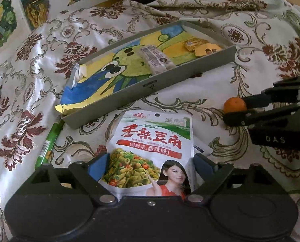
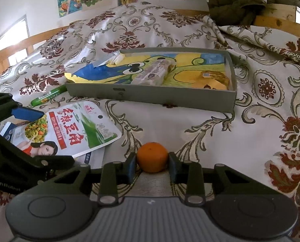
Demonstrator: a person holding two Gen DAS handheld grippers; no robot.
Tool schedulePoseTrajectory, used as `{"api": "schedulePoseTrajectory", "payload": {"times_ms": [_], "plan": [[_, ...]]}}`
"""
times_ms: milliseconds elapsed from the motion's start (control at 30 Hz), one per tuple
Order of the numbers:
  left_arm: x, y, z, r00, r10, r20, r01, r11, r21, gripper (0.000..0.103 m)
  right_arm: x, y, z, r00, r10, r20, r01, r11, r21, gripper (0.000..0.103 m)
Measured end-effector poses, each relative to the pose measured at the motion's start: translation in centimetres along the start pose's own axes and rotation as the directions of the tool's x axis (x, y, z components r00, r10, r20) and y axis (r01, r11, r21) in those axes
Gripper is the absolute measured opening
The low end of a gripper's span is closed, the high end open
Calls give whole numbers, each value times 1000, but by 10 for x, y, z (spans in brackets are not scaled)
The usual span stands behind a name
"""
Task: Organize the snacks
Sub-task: 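Grasp the green-bean snack bag with the left tool while the right tool grasps the tangerine, then lower the bag into the tray with the left tool while the right tool releases the tangerine there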
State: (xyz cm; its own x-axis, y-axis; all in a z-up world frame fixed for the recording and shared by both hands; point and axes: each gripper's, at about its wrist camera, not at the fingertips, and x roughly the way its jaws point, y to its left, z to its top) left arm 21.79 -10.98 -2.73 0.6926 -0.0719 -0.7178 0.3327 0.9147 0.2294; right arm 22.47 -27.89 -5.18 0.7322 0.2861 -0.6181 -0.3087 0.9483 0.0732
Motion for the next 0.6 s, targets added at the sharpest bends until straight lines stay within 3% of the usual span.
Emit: {"api": "schedulePoseTrajectory", "payload": {"times_ms": [233, 600], "plan": [[-7, 10, 1, 999, -14, 33, 17, 995, -99, 87, 0, 1, 0, 1000, 2, 0, -2, 1000, 0, 37], [-11, 14, -1, 997, 10, 81, 2, 988, -155, 83, 0, 3, 1, 1000, 8, 0, -8, 1000, -8, 37]]}}
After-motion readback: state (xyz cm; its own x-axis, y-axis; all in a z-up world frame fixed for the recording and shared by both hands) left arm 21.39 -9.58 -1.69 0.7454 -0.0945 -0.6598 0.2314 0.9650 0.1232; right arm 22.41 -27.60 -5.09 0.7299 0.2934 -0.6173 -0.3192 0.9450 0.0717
